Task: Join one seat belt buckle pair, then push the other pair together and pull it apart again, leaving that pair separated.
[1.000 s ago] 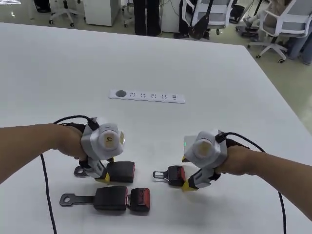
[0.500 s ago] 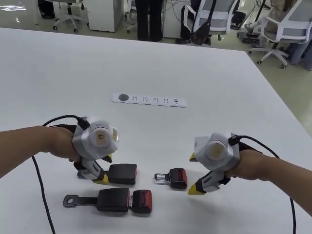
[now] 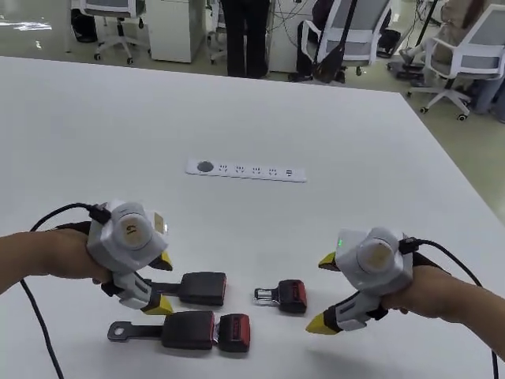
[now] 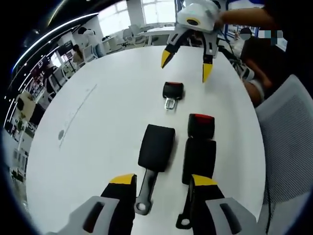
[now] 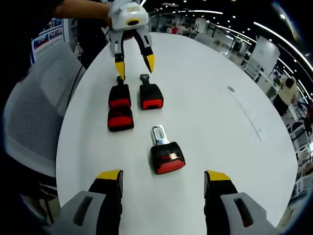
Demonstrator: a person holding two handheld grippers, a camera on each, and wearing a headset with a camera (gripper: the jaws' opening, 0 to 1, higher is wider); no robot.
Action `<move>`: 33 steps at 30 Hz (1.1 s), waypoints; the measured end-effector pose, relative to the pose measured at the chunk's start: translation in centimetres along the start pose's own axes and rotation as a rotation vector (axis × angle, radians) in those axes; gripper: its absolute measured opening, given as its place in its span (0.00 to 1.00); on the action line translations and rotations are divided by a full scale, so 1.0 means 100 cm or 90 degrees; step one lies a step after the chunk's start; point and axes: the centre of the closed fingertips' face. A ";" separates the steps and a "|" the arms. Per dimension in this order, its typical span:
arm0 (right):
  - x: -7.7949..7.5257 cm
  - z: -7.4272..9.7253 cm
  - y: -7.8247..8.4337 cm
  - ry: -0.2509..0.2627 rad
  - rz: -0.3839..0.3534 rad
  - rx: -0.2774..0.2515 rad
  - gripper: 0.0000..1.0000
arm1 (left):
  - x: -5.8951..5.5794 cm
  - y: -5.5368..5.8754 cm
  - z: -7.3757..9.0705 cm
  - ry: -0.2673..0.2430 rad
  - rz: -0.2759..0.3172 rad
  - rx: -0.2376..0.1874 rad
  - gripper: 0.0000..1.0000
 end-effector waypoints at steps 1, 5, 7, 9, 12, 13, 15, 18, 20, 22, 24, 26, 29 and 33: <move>0.001 0.001 0.001 0.001 -0.004 -0.003 0.68 | -0.002 0.000 0.001 -0.002 0.015 -0.007 0.47; 0.004 0.003 0.005 0.010 -0.024 -0.019 0.71 | -0.002 0.005 0.008 -0.018 0.042 -0.033 0.48; 0.007 0.005 0.007 0.015 -0.037 -0.030 0.72 | -0.004 0.004 0.012 -0.023 0.059 -0.052 0.49; 0.011 0.007 0.007 0.018 -0.046 -0.042 0.73 | -0.005 0.005 0.013 -0.034 0.069 -0.066 0.50; 0.014 0.010 0.008 0.031 -0.053 -0.058 0.75 | -0.010 0.007 0.016 -0.039 0.087 -0.080 0.53; 0.014 0.010 0.008 0.033 -0.056 -0.062 0.75 | -0.012 0.009 0.017 -0.040 0.098 -0.084 0.55; 0.014 0.012 0.010 0.040 -0.071 -0.075 0.76 | -0.016 0.011 0.018 -0.042 0.112 -0.095 0.58; 0.017 0.017 0.011 0.054 -0.082 -0.092 0.78 | -0.019 0.014 0.021 -0.057 0.141 -0.115 0.61; 0.018 0.018 0.013 0.064 -0.092 -0.102 0.79 | -0.018 0.016 0.024 -0.071 0.165 -0.131 0.63; 0.022 0.020 0.012 0.068 -0.097 -0.108 0.80 | -0.019 0.016 0.027 -0.080 0.182 -0.141 0.64; 0.025 0.023 0.010 0.077 -0.104 -0.119 0.82 | -0.020 0.014 0.030 -0.093 0.195 -0.160 0.64; 0.030 0.025 0.009 0.083 -0.107 -0.125 0.82 | -0.025 0.013 0.033 -0.107 0.207 -0.173 0.65; 0.033 0.021 0.011 0.089 -0.114 -0.140 0.84 | -0.028 0.018 0.036 -0.128 0.229 -0.185 0.68; 0.042 0.020 0.008 0.094 -0.124 -0.154 0.85 | -0.031 0.027 0.039 -0.140 0.251 -0.200 0.73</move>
Point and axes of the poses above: the centre of the closed fingertips' face, and the gripper's own axes: z roughly backward along the fingers, x roughly to its left, y roughly out of its underside, and after that the axes turned 5 degrees about -y, right-handed
